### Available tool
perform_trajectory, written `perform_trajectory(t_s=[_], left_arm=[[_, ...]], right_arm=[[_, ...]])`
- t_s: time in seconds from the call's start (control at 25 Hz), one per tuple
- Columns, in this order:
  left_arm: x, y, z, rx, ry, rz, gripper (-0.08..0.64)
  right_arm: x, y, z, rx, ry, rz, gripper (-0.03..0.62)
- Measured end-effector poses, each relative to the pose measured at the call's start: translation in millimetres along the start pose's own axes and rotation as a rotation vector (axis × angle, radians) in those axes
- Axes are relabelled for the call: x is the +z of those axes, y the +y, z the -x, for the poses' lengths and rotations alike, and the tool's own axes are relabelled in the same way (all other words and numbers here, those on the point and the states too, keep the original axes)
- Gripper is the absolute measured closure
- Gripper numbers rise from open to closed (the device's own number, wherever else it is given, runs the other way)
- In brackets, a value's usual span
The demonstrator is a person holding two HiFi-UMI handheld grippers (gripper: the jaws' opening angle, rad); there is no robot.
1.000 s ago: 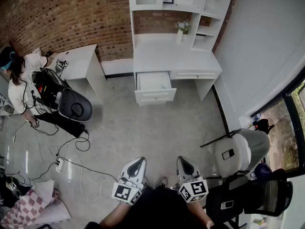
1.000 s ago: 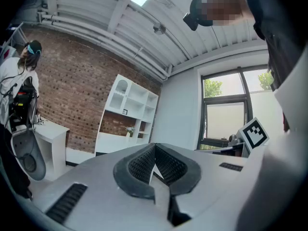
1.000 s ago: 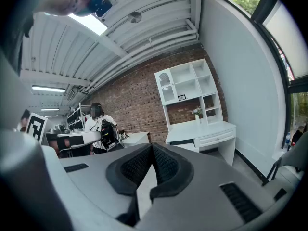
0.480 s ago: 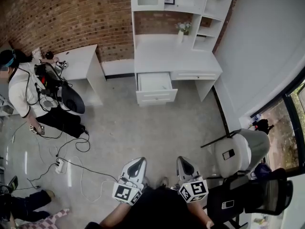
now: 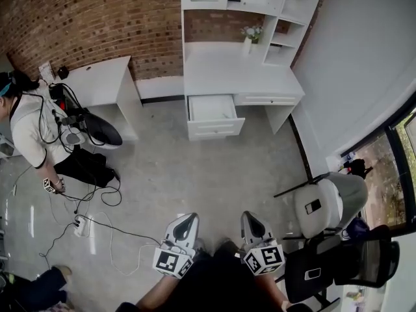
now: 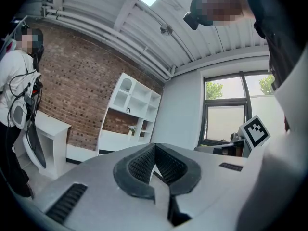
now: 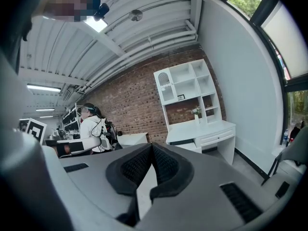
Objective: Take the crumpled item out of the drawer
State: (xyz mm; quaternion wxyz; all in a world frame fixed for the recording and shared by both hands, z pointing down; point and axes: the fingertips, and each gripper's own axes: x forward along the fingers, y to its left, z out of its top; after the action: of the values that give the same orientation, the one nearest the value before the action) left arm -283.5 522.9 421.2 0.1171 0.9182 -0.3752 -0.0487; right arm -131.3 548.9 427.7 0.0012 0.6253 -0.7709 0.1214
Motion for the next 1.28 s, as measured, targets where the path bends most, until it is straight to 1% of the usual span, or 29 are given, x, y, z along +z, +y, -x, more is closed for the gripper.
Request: perform_trajectory(t_s=[0.08, 0.28, 0.48, 0.76, 0.96, 1.16, 1.28], left_arm=[[-1.7, 10.0, -3.4, -0.003, 0.003, 0.003, 0.535], [-5.7, 28.5, -17.1, 0.005, 0.023, 0.030, 0.535], [-7.9, 54.9, -55.5, 0.031, 0.033, 0.028, 0.535], [1.3, 89.9, -150.7, 0.087, 0.065, 0.000, 0.535], [10.6, 113.9, -227.8, 0.128, 0.088, -0.012, 0.535], [16.3, 122.2, -296.8, 0.152, 0.090, -0.001, 0.535], [12.8, 127.3, -326.8, 0.151, 0.119, 0.012, 0.535]], right_arm=[[-1.8, 2.5, -8.4, -0.008, 0.000, 0.002, 0.578], [-3.4, -0.6, -31.8, -0.009, 0.034, 0.004, 0.578], [6.5, -23.6, -75.5, 0.015, 0.017, -0.050, 0.578], [29.4, -87.5, -168.6, 0.075, 0.005, -0.057, 0.578], [54.3, -143.3, -228.4, 0.111, 0.013, -0.060, 0.578], [70.5, -204.4, -273.2, 0.120, 0.023, -0.046, 0.578], [77.9, -227.6, -291.8, 0.110, 0.028, -0.054, 0.578]])
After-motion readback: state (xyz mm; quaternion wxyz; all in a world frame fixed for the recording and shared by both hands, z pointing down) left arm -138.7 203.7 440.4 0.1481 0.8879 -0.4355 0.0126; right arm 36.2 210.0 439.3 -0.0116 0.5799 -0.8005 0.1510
